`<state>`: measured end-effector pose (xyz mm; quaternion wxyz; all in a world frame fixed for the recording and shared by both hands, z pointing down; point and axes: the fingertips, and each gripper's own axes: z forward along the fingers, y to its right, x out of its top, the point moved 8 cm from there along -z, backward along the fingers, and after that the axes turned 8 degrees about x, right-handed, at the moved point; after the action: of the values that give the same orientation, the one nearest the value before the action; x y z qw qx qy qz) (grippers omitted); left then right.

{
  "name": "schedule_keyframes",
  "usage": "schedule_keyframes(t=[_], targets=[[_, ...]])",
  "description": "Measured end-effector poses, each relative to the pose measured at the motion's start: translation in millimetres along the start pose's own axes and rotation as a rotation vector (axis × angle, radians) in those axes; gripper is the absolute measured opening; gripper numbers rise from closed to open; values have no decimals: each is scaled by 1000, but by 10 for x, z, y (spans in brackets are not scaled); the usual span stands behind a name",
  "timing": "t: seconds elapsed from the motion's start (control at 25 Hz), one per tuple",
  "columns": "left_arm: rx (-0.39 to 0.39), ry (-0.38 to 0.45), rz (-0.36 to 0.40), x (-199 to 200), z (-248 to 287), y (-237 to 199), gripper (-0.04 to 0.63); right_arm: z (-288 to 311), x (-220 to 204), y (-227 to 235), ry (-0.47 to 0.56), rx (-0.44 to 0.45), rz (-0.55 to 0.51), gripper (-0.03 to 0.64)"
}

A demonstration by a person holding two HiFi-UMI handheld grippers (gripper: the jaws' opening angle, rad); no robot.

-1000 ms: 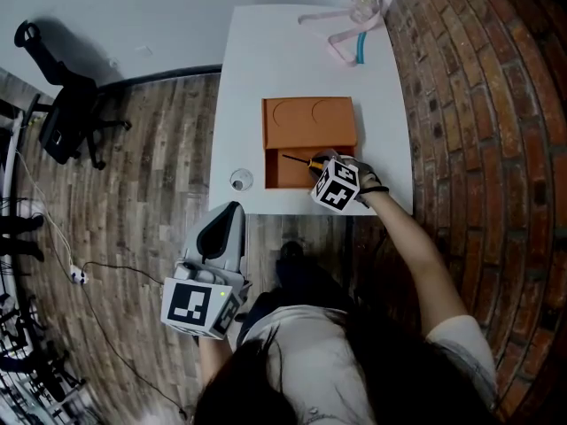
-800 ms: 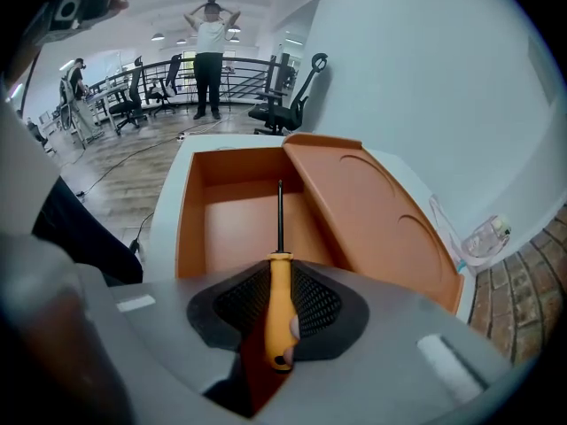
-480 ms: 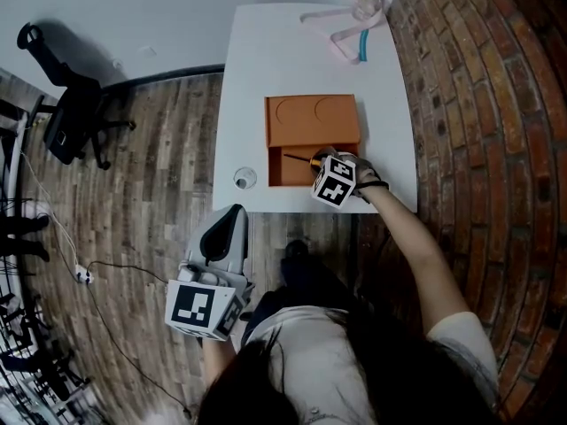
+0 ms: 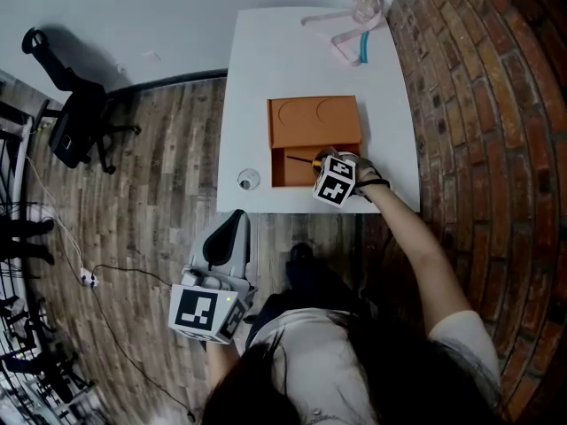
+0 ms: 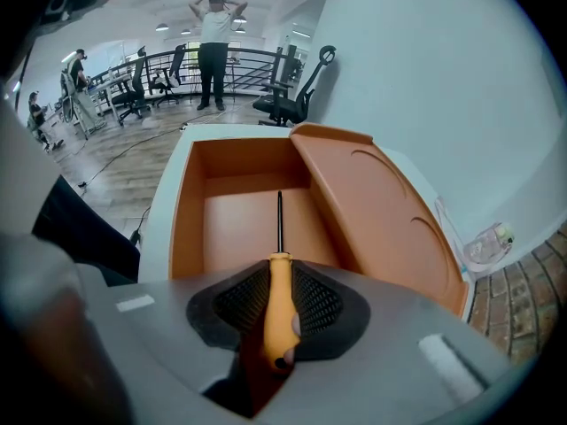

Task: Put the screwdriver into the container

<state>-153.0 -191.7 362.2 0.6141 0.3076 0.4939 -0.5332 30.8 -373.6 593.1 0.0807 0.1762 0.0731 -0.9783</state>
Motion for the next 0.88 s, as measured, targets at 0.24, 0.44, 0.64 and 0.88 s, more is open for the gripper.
schedule_keyframes(t=[0.24, 0.44, 0.64, 0.88], targets=[[-6, 13, 6, 14, -83, 25, 0, -70, 21, -7, 21, -29, 11, 92], [-9, 5, 18, -12, -157, 51, 0, -129, -11, -37, 30, -57, 29, 92], [-30, 23, 31, -7, -220, 88, 0, -260, 17, -81, 59, -95, 53, 92], [-51, 55, 37, 17, -331, 105, 0, -448, 15, -162, 99, -150, 110, 81]])
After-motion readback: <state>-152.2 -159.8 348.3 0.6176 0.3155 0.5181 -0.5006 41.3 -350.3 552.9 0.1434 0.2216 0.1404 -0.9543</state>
